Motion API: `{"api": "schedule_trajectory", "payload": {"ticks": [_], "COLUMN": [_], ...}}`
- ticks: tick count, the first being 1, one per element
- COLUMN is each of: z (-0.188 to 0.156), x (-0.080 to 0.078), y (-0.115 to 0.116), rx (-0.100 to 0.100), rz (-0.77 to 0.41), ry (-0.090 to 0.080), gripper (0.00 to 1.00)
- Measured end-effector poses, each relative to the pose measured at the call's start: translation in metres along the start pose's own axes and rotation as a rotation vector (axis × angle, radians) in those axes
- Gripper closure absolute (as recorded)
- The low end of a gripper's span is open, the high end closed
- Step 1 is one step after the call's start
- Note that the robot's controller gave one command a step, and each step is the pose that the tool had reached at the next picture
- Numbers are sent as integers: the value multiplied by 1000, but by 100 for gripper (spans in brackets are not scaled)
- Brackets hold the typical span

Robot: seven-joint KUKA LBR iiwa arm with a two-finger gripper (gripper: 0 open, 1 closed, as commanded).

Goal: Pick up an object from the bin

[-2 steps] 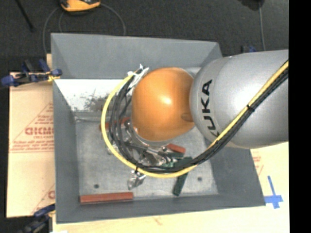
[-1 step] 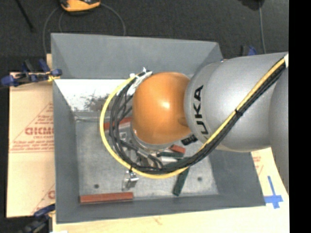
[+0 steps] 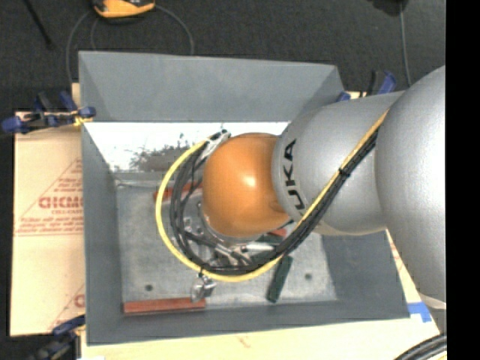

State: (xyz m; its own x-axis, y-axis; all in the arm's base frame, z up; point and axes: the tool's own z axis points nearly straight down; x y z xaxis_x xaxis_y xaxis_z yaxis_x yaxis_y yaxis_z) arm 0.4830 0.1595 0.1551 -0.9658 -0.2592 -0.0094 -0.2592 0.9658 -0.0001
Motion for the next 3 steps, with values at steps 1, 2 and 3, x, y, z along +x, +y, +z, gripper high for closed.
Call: {"api": "schedule_trajectory", "payload": {"ticks": [1,2,3], "z": [29,32,74], "x": [3,5,9], "y": [6,7,-4], "rx": [0,1,-3], "rz": [24,102,-35], "ry": [11,9,3], "gripper": [0,0,100]}}
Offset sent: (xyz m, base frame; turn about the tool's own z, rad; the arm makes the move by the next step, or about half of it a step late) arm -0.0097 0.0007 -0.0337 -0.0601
